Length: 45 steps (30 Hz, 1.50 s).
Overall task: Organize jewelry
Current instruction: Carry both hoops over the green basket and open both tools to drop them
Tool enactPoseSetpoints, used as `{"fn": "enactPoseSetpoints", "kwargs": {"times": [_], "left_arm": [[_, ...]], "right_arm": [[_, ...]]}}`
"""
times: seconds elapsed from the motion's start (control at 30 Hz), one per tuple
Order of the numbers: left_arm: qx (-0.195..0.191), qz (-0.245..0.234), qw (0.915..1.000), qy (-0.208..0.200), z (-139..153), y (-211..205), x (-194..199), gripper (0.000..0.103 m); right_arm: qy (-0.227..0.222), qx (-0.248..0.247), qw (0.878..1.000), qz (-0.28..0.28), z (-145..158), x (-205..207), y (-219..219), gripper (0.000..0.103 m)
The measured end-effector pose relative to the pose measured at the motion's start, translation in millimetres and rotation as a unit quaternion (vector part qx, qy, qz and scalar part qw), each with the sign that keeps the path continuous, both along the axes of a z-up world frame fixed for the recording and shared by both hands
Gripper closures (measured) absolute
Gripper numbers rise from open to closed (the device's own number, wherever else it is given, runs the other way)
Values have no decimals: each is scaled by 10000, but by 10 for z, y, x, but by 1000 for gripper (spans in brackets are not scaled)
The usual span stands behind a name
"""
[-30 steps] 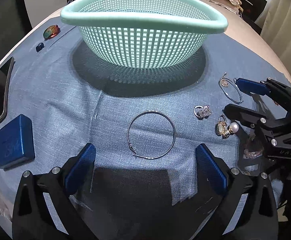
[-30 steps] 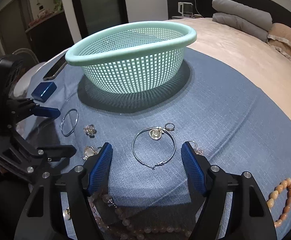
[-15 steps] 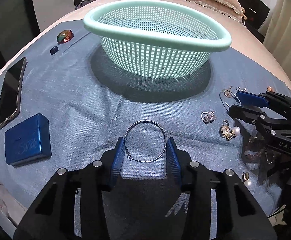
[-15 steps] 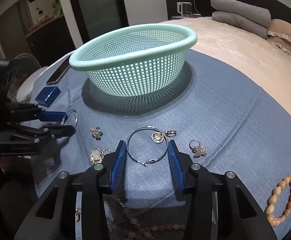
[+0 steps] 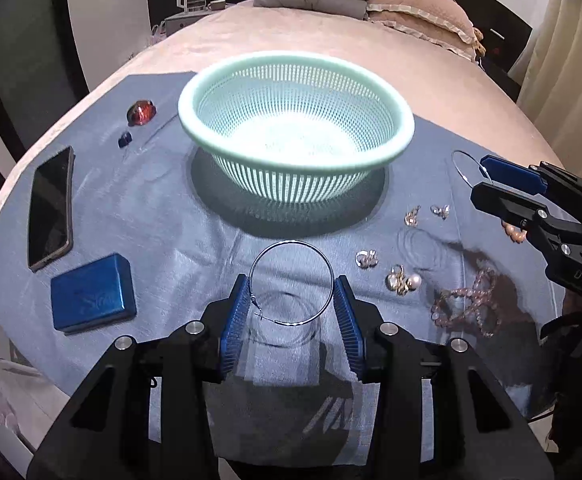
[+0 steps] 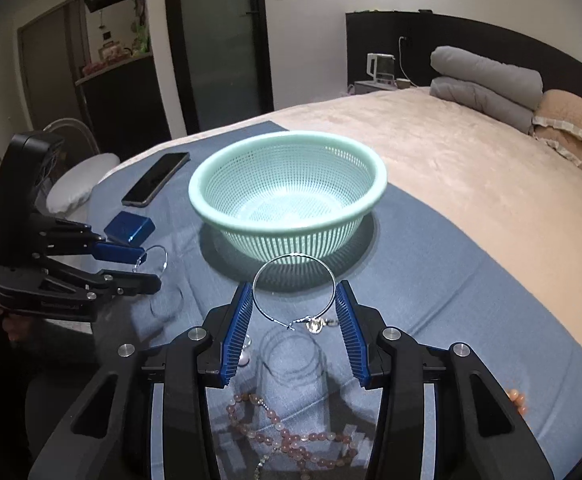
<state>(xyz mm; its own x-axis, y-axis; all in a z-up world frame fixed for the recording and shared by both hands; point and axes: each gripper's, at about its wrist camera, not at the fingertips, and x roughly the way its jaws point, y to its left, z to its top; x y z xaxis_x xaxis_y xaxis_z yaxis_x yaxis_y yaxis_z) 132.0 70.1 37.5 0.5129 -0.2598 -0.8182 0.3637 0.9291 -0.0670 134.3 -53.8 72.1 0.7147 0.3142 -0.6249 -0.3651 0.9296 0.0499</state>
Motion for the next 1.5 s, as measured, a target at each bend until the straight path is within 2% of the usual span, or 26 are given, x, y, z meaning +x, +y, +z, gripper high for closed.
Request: {"fn": "enactPoseSetpoints", "kwargs": {"times": [0.17,0.37,0.6,0.87,0.9,0.97,1.07,1.17,1.23,1.27,1.3,1.5], "left_arm": [[-26,174,9997,-191,256,15,215,59],[-69,164,9994,-300,393,-42,562,59],[70,102,9996,-273,252,-105,853,59],[51,158,9994,-297,198,-101,919,58],[71,186,9993,-311,205,-92,914,54],[77,265,9989,-368,236,-53,884,45],[46,367,9983,-440,297,23,821,33],[70,445,9977,-503,344,74,741,27],[37,471,9976,-513,361,109,684,19],[20,469,9976,-517,361,120,641,8],[40,472,9974,-546,362,121,603,6],[217,373,9976,-536,285,74,415,6]], "right_arm": [[-237,25,9997,50,195,218,45,62],[-306,-9,9995,125,287,557,135,62],[-159,12,9999,20,165,937,173,62],[43,32,9999,-88,30,1061,192,61],[45,27,9999,-115,26,1061,187,59],[14,19,9998,-213,45,1049,150,46],[-60,62,9995,-319,94,1003,95,35],[-72,67,9990,-440,133,963,48,22],[-85,72,9988,-474,154,916,22,18],[-80,68,9988,-480,161,901,14,18],[-78,64,9988,-484,167,881,4,18],[-52,43,9987,-513,207,732,-84,17]]}}
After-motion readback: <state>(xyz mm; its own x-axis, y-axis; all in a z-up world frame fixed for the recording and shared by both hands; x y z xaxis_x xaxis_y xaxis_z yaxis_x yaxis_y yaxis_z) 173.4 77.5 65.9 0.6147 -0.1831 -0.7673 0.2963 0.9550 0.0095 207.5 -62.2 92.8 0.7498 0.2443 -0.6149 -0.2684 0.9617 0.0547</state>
